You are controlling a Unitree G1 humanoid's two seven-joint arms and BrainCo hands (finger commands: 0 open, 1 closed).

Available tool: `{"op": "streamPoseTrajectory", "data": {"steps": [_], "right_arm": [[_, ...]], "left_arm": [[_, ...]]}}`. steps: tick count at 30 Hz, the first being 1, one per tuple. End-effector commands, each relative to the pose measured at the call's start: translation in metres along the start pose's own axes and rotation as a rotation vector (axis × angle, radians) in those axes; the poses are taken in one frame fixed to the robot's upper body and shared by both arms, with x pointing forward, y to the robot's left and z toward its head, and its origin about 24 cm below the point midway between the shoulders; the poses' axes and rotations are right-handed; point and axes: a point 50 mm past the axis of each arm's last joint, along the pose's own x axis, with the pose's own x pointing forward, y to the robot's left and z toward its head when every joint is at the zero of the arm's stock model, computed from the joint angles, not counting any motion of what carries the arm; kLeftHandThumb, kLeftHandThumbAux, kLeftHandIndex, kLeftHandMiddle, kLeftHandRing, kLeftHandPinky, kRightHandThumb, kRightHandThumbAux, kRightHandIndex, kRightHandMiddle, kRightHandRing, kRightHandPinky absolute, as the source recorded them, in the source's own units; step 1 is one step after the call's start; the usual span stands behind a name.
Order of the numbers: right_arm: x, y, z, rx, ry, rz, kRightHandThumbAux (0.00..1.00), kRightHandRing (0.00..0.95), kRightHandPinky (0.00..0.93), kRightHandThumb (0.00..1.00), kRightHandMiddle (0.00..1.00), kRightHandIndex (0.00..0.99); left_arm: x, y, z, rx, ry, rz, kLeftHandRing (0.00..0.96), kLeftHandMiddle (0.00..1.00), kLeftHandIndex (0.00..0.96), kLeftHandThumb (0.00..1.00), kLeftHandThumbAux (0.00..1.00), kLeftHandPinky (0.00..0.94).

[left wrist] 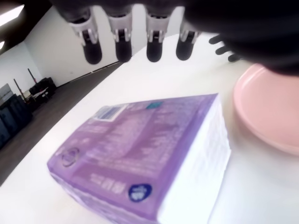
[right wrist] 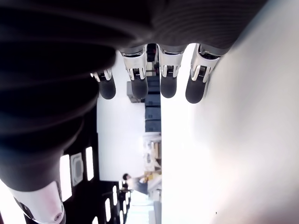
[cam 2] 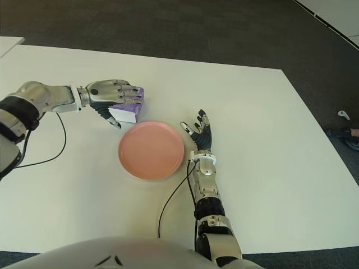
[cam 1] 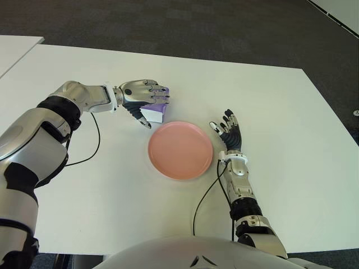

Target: Put the tissue paper into the plate.

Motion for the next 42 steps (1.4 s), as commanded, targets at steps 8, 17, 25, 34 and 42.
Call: {"op": "streamPoseTrajectory", "data": {"steps": [8, 17, 25, 34, 42], "right_arm": [[-0.014, -0.004, -0.026, 0.018, 0.116, -0.017, 0.736, 0.064, 0.102, 0.17, 0.077, 0.057], [-0.014, -0.004, -0.027, 0.016, 0.114, -0.008, 0.73, 0.072, 0.105, 0.181, 0.086, 0.062], [-0.015, -0.004, -0.027, 0.005, 0.112, -0.006, 0.717, 0.074, 0.101, 0.179, 0.093, 0.067], [-0.016, -0.004, -0.028, 0.0, 0.112, -0.001, 0.722, 0.071, 0.098, 0.165, 0.091, 0.068], [-0.016, -0.005, -0.028, -0.005, 0.113, -0.004, 0.745, 0.066, 0.093, 0.166, 0.086, 0.066]], "left_arm": [[-0.001, -0.011, 0.003, 0.002, -0.006, -0.061, 0.0, 0.0, 0.0, 0.248, 0.228, 0.0], [-0.006, -0.008, -0.007, 0.027, 0.053, -0.046, 0.0, 0.0, 0.0, 0.222, 0.213, 0.0], [-0.009, -0.003, -0.014, 0.029, 0.1, -0.003, 0.0, 0.0, 0.0, 0.286, 0.15, 0.0], [-0.01, 0.002, -0.02, -0.015, 0.176, 0.059, 0.0, 0.0, 0.0, 0.324, 0.101, 0.0], [-0.012, 0.001, -0.022, -0.054, 0.223, 0.086, 0.0, 0.0, 0.0, 0.327, 0.084, 0.0]]}}
